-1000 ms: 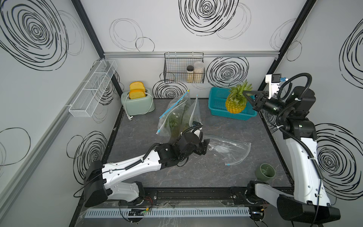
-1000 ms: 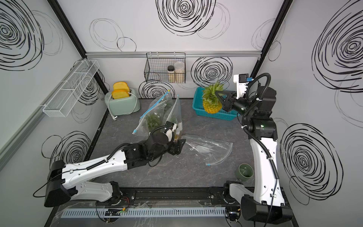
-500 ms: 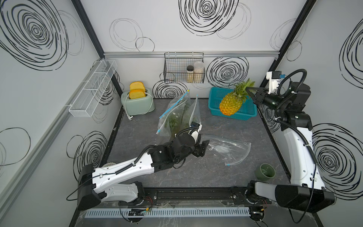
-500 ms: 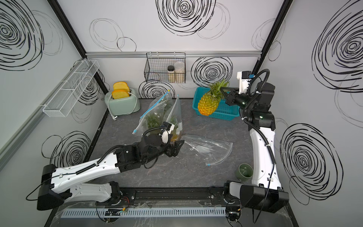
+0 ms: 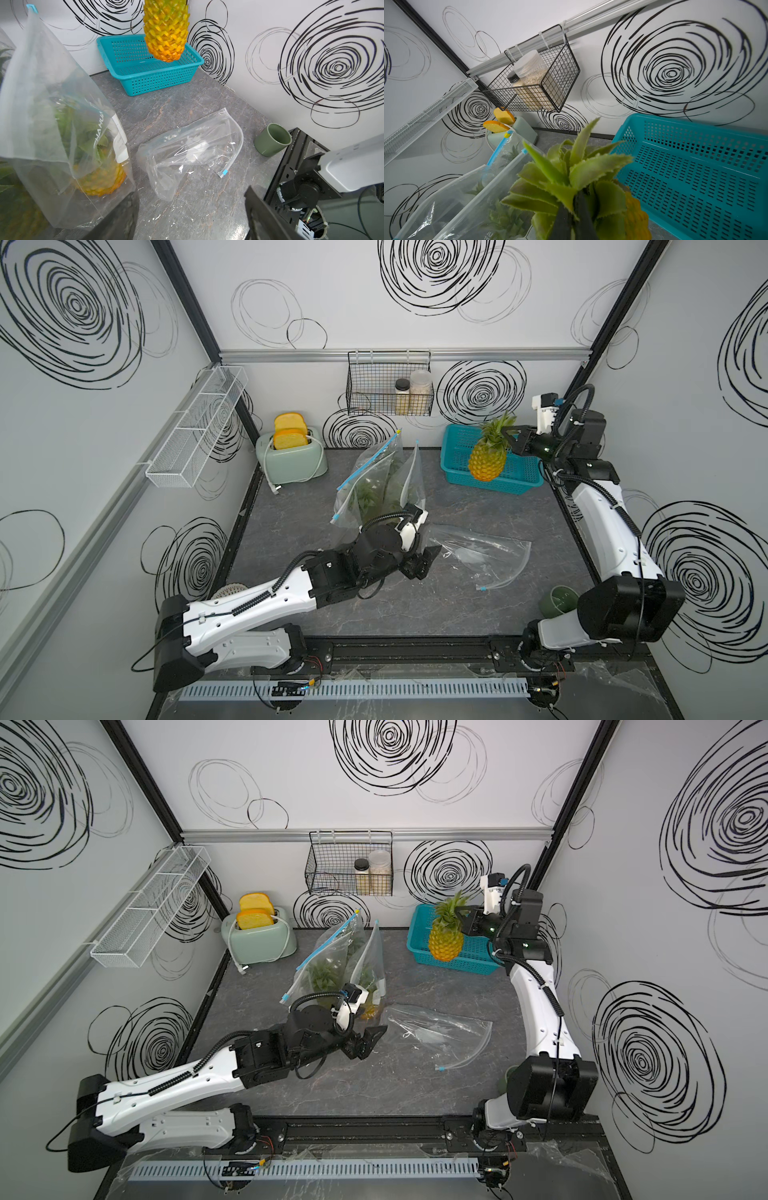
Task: Open the zip-top bag and take out the pineapple
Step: Place the pineapple in the basket.
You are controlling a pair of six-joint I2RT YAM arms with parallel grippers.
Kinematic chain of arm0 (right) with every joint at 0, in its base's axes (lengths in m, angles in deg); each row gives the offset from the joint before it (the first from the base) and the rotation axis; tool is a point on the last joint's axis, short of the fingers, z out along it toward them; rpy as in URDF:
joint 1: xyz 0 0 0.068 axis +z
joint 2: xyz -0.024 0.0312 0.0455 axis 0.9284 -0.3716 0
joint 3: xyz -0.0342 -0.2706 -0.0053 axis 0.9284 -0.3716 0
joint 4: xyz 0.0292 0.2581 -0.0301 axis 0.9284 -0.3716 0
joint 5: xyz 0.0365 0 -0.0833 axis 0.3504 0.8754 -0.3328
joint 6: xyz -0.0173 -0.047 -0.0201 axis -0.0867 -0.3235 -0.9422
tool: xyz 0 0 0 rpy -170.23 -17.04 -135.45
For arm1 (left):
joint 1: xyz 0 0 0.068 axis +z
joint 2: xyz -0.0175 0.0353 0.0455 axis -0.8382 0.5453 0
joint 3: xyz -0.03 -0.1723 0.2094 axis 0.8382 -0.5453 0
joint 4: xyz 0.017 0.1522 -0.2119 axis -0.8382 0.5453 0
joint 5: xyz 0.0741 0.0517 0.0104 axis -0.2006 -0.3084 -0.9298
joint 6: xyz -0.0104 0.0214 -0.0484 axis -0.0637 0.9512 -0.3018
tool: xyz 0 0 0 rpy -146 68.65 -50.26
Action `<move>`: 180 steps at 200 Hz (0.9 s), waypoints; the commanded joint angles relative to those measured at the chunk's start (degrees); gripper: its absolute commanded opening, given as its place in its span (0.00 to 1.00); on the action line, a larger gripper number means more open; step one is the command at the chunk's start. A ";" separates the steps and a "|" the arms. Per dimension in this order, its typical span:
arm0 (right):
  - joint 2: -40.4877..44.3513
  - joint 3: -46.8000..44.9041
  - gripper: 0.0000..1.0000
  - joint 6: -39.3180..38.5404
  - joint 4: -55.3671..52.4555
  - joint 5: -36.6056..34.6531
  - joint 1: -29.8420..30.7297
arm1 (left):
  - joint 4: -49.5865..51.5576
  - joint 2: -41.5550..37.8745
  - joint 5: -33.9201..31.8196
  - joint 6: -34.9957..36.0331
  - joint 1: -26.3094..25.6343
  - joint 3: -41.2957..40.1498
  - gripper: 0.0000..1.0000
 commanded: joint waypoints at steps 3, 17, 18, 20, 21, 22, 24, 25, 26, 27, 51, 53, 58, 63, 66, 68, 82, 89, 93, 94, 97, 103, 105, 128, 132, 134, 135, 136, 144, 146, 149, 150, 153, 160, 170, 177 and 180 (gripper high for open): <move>-1.82 4.11 0.00 -2.95 6.26 -3.58 3.55 | -2.37 -0.93 1.44 1.24 0.80 -1.37 0.83; -4.27 5.28 0.00 -3.38 6.62 -5.06 5.04 | -2.48 -1.41 1.66 0.98 1.28 -2.18 0.83; -4.44 5.35 0.00 -3.43 6.67 -5.17 5.09 | -2.48 -1.46 1.66 0.96 1.35 -2.25 0.83; -4.73 5.47 0.00 -3.44 6.75 -5.30 5.26 | -2.53 -1.61 1.66 0.95 1.40 -2.35 0.83; -5.04 5.67 0.00 -3.40 6.88 -5.45 5.35 | -2.55 -1.65 1.71 0.95 1.45 -2.39 0.83; -5.13 5.76 0.00 -3.44 6.98 -5.50 5.38 | -2.56 -1.67 1.69 0.95 1.48 -2.49 0.83; -5.31 5.81 0.00 -3.41 7.07 -5.53 5.39 | -2.61 -1.71 1.67 0.88 1.54 -2.61 0.83; -5.45 5.83 0.00 -3.36 7.12 -5.63 5.44 | -2.63 -1.79 1.67 0.87 1.57 -2.65 0.83; -5.77 5.92 0.00 -3.36 7.35 -5.88 5.57 | -2.69 -1.87 1.67 0.87 1.62 -2.71 0.83; -5.94 6.02 0.00 -3.33 7.43 -5.98 5.62 | -2.72 -1.91 1.67 0.82 1.65 -2.78 0.83; -9.55 8.12 0.00 -3.41 8.65 -7.89 6.26 | -3.25 -3.06 2.08 0.30 2.88 -4.40 0.83; -9.83 8.36 0.00 -3.50 8.57 -8.25 6.35 | -3.27 -3.17 2.10 0.28 2.95 -4.54 0.83; -10.49 8.98 0.00 -4.16 8.35 -9.51 6.73 | -3.44 -3.35 2.21 0.24 3.19 -4.85 0.83; -11.18 9.82 0.00 -4.89 7.96 -10.42 7.08 | -3.57 -3.42 2.40 0.09 3.44 -5.16 0.83; -11.67 10.30 0.00 -5.18 7.83 -10.81 7.24 | -3.63 -3.51 2.57 0.07 3.70 -5.34 0.83; -12.05 10.57 0.00 -5.26 7.77 -10.95 7.34 | -3.60 -3.53 2.68 0.00 3.83 -5.39 0.83; -14.08 12.26 0.00 -5.30 8.41 -11.04 7.35 | -3.78 -3.51 3.42 -0.17 4.87 -5.99 0.83; -15.12 13.09 0.00 -5.25 8.78 -11.41 7.43 | -4.09 -3.53 3.87 -0.26 5.40 -6.25 0.83; -15.70 13.44 0.00 -5.32 9.12 -11.61 7.47 | -4.22 -3.46 4.14 -0.26 5.66 -6.36 0.83; -15.87 13.56 0.00 -5.32 9.19 -11.66 7.45 | -4.19 -3.45 4.18 -0.31 5.74 -6.41 0.83; -16.38 13.92 0.00 -5.30 9.44 -11.78 7.43 | -4.29 -3.45 4.34 -0.32 5.90 -6.45 0.83; -17.28 14.54 0.00 -5.32 9.88 -12.07 7.46 | -4.57 -3.44 4.51 -0.44 6.27 -6.55 0.83; -17.69 14.80 0.00 -5.32 9.97 -12.21 7.44 | -4.67 -3.45 4.62 -0.45 6.37 -6.61 0.83; -21.84 18.49 0.00 -5.69 10.46 -13.07 7.52 | -5.15 -3.34 5.20 -0.43 7.34 -6.90 0.83; -22.61 19.24 0.00 -5.72 10.36 -13.17 7.52 | -5.21 -3.28 5.26 -0.46 7.46 -6.98 0.83; -22.91 19.53 0.00 -5.75 10.29 -13.23 7.52 | -5.21 -3.27 5.40 -0.48 7.54 -6.98 0.83; -23.17 19.72 0.00 -5.75 10.27 -13.26 7.52 | -5.21 -3.27 5.38 -0.47 7.60 -6.99 0.83; -23.38 19.95 0.00 -5.76 10.30 -13.27 7.52 | -5.21 -3.27 5.41 -0.51 7.63 -6.99 0.83; -24.99 21.42 0.00 -5.92 9.98 -13.55 7.52 | -5.28 -3.17 5.55 -0.61 7.98 -7.07 0.83; -25.44 21.81 0.00 -5.93 9.91 -13.57 7.52 | -5.29 -3.14 5.60 -0.58 8.05 -7.07 0.83; -25.98 22.41 0.00 -6.00 9.81 -13.55 7.50 | -5.22 -3.16 5.64 -0.63 8.11 -7.07 0.83; -26.20 22.57 0.00 -6.01 9.72 -13.55 7.51 | -5.21 -3.13 5.63 -0.67 8.19 -7.12 0.83; -26.76 23.10 0.00 -5.95 9.59 -13.51 7.52 | -5.22 -3.12 5.67 -0.69 8.25 -7.16 0.83; -28.03 24.25 0.00 -5.98 9.47 -13.41 7.52 | -5.21 -3.18 5.64 -0.77 8.41 -7.24 0.83; -29.54 25.30 0.00 -5.88 9.46 -13.46 7.56 | -5.20 -3.22 5.63 -0.85 8.62 -7.29 0.83; -30.49 25.79 0.00 -5.86 9.51 -13.46 7.52 | -4.99 -3.29 5.59 -0.89 8.71 -7.34 0.83; -30.80 25.85 0.00 -5.85 9.60 -13.40 7.52 | -4.95 -3.40 5.54 -0.92 8.78 -7.40 0.83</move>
